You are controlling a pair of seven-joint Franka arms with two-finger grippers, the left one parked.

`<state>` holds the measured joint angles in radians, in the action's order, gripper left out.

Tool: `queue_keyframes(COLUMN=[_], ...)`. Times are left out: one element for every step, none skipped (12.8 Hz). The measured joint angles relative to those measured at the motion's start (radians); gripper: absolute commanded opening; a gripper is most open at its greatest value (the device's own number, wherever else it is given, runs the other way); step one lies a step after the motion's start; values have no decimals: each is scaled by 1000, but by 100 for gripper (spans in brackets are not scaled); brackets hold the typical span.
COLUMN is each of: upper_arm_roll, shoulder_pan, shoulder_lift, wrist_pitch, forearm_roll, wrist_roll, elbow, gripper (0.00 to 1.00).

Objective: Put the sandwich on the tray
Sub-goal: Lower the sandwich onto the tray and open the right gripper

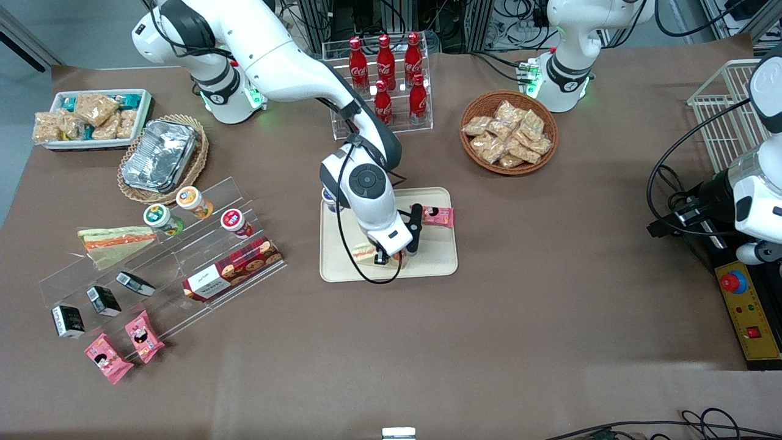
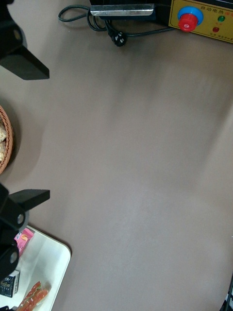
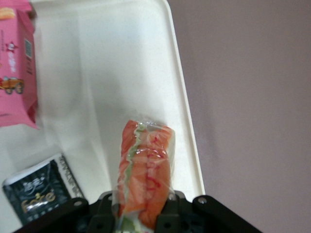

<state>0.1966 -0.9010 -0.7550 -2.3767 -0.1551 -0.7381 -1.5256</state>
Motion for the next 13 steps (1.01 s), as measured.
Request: queue_keyframes(upper_arm_roll=[0,1,1,2,2,2,2,3,4,5,7,9,11], shoulder_pan=[-3,-6,-7,-7,-7,-6,-4,-1,3,6,10,18,33], shoulder_lift=[-6,-7,-6,-6,-6,-7,-7,-6,-4,3,17,42,79], wrist_pitch=[-28,-40,-43,-44,-44,-44,-44,-44,-40,-23,4,38,84], forearm_roll=[0,0,0,0,0,0,0,-1,-2,-3,-3,-6,-22], wrist_roll=[0,0,0,0,0,0,0,0,0,1,2,3,6], elbow=[-12,-17,-17,-17,-17,-18,-20,-20,-19,-15,-8,-2,5], gripper=[22,54,100,100,100,100,100,100,100,100,100,100,100])
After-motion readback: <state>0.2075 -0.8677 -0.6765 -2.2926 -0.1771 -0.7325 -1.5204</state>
